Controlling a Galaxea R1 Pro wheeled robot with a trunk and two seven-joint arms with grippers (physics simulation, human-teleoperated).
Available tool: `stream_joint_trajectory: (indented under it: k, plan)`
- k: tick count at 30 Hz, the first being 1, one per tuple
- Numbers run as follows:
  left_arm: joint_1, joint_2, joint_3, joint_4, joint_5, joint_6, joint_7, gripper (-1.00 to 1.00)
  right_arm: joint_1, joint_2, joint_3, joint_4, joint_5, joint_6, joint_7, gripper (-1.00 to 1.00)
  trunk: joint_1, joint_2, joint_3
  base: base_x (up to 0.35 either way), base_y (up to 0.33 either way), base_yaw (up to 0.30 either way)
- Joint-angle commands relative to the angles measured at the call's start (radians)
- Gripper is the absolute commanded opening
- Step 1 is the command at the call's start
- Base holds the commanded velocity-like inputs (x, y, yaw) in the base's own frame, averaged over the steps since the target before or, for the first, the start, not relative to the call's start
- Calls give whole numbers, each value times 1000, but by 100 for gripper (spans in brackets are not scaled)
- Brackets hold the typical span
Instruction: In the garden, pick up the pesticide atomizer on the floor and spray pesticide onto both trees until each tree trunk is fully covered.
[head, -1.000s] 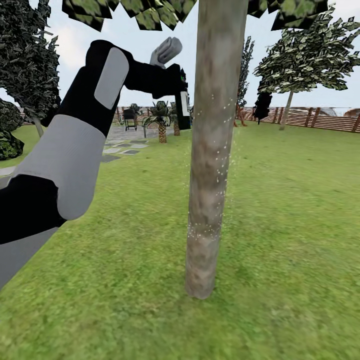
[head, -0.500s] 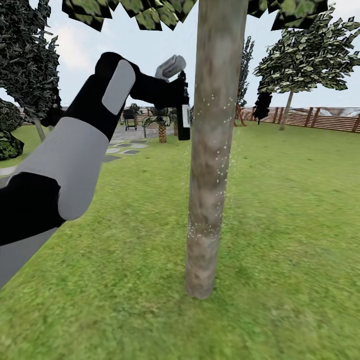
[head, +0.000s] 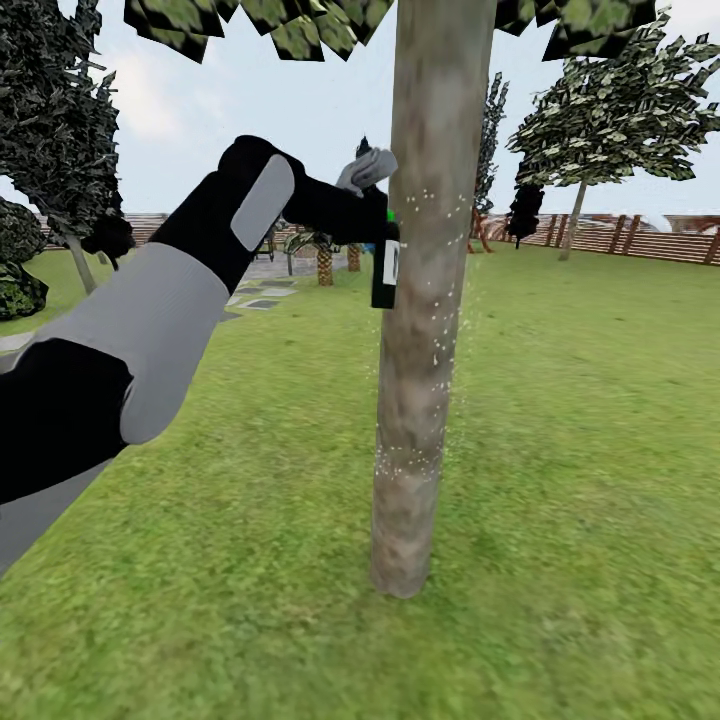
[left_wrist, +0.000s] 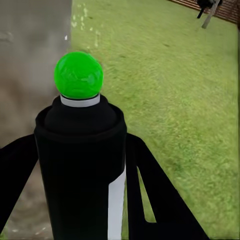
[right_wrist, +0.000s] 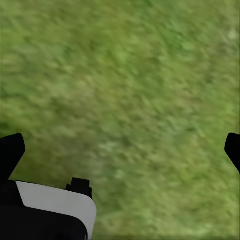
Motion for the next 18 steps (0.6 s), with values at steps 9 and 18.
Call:
stream_joint_trajectory:
  k: [9, 18]
  plan:
    - [0, 0, -182, 102, -1, -7, -9, -100, 0, 0, -1, 0, 0, 0, 0, 100, 0, 0, 0, 0, 0, 0]
    - [0, 0, -138, 37, -5, -22, 3, -100, 0, -1, -1, 0, 0, 0, 0, 100, 0, 0, 0, 0, 0, 0]
